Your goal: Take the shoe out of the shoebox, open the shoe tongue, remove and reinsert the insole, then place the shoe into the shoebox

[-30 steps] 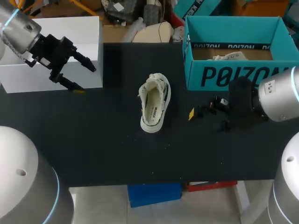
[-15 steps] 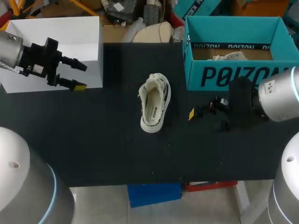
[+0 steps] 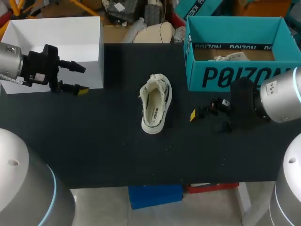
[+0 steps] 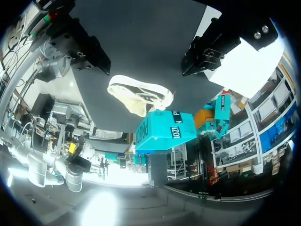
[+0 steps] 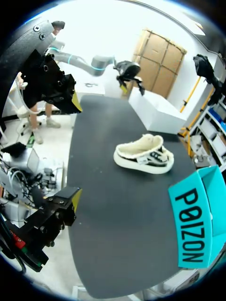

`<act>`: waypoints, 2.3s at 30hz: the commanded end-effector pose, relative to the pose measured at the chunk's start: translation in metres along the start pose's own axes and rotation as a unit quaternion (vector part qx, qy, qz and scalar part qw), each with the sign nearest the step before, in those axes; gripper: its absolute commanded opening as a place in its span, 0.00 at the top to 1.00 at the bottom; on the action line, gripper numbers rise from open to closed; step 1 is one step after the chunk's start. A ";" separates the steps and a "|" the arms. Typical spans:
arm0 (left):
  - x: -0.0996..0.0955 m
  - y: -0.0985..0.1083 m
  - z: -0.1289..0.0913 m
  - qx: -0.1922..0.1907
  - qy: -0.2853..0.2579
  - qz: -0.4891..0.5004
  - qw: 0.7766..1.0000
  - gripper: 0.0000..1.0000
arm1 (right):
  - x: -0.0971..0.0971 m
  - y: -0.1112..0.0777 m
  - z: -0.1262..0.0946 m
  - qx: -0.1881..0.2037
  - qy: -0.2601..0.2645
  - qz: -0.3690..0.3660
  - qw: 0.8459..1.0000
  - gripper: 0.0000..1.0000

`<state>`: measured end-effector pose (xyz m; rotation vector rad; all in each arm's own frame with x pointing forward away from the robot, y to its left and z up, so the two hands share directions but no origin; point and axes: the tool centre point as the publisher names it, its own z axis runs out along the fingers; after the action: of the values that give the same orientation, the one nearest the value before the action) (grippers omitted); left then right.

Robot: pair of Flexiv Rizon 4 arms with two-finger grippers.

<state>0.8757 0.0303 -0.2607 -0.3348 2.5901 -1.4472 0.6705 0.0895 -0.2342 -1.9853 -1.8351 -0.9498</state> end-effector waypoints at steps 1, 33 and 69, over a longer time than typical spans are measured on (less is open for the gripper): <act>0.004 0.000 0.000 -0.001 -0.024 0.000 1.000 0.00 | 0.001 0.000 0.000 0.000 -0.001 0.000 1.000 0.00; 0.004 0.000 0.000 -0.001 -0.024 0.000 1.000 0.00 | 0.032 0.092 0.093 0.053 -0.177 -0.102 0.977 0.00; 0.004 0.000 0.000 -0.001 -0.024 0.000 1.000 0.00 | 0.009 0.136 0.149 0.154 -0.283 -0.102 0.941 0.07</act>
<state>0.8728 0.0298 -0.2603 -0.3642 2.5571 -1.4222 0.8344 0.1556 -0.3022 -2.0178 -2.3467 -0.1874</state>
